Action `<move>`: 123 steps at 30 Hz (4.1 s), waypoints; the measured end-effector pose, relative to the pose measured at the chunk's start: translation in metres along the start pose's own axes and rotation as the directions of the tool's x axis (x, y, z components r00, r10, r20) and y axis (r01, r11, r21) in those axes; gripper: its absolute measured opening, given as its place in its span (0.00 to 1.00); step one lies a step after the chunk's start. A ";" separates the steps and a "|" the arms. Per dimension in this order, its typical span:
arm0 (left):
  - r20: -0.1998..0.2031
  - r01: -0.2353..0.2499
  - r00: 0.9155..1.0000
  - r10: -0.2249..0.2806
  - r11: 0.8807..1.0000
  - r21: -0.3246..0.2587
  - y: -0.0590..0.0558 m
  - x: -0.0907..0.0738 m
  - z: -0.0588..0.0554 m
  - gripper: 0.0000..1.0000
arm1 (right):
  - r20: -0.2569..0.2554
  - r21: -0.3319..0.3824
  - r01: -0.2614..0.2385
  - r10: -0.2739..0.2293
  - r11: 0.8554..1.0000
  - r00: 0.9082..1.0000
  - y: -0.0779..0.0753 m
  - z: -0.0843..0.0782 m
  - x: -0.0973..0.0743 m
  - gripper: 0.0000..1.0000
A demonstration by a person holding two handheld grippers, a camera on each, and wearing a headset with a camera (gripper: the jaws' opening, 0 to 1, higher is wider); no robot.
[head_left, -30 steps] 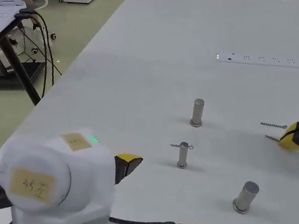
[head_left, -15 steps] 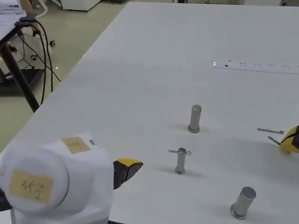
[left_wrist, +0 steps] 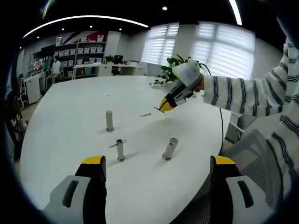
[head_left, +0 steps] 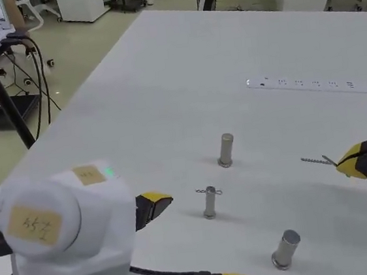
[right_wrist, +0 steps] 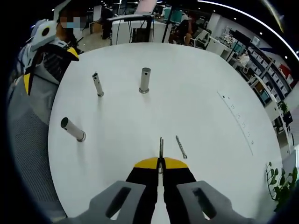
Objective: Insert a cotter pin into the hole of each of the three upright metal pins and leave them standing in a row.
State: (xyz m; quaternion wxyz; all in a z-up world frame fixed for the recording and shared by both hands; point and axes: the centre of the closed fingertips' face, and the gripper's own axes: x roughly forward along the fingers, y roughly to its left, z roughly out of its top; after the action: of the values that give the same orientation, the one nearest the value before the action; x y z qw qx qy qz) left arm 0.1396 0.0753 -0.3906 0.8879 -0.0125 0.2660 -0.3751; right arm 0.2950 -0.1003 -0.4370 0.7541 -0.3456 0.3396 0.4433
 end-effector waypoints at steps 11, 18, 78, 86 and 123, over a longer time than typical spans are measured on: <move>0.006 0.008 1.000 -0.008 1.000 -0.001 0.004 0.005 0.007 0.88 | 0.029 -0.092 0.056 -0.053 0.994 0.998 0.012 0.013 -0.021 0.00; 0.030 0.013 0.999 -0.012 1.000 -0.025 0.008 0.013 0.014 0.88 | 0.100 -0.109 0.082 -0.071 0.991 0.992 0.029 0.034 -0.036 0.00; 0.092 0.354 0.934 -0.345 0.929 -0.110 -0.032 0.071 0.070 0.12 | 0.345 -0.275 0.302 -0.199 0.913 0.917 0.110 0.086 -0.063 0.00; 0.061 0.334 0.942 -0.329 0.936 -0.111 -0.028 0.076 0.062 0.14 | 0.330 -0.309 0.301 -0.195 0.902 0.924 0.113 0.084 -0.059 0.00; 0.065 0.356 0.935 -0.350 0.913 -0.199 -0.033 0.070 0.053 0.00 | 0.310 -0.376 0.272 -0.157 0.886 0.938 0.126 0.091 -0.054 0.00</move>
State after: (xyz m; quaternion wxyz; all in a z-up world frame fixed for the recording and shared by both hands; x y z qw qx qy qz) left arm 0.1838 -0.0051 -0.3698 0.8031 -0.1582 0.2845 -0.4991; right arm 0.1795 -0.0023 -0.3719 0.7479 -0.4689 0.0913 0.4609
